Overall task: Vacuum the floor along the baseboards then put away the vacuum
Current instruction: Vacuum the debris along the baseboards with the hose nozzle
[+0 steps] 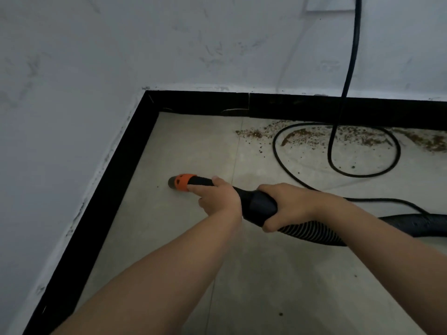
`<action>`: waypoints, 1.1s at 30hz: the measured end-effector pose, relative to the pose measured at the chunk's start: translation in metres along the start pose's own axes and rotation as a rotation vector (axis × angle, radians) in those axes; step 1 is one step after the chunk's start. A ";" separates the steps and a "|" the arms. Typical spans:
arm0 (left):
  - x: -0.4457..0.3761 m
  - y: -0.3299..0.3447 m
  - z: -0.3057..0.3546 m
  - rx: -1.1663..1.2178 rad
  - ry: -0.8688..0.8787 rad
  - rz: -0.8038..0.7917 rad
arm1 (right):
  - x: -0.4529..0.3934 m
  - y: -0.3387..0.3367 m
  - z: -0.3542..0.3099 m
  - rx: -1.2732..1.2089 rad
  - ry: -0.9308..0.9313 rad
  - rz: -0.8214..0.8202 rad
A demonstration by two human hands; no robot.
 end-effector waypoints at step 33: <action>-0.084 0.020 0.018 0.072 0.176 -0.255 | -0.052 0.020 -0.040 0.191 0.104 0.447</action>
Point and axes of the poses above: each hand's wrist, its own x-axis away from the middle knuckle, its own y-axis out of the palm, z = x × y, the point moved 7 cm from there along -x, towards the middle knuckle, and after that the axes turned 15 degrees about y, right-handed, at the moved point
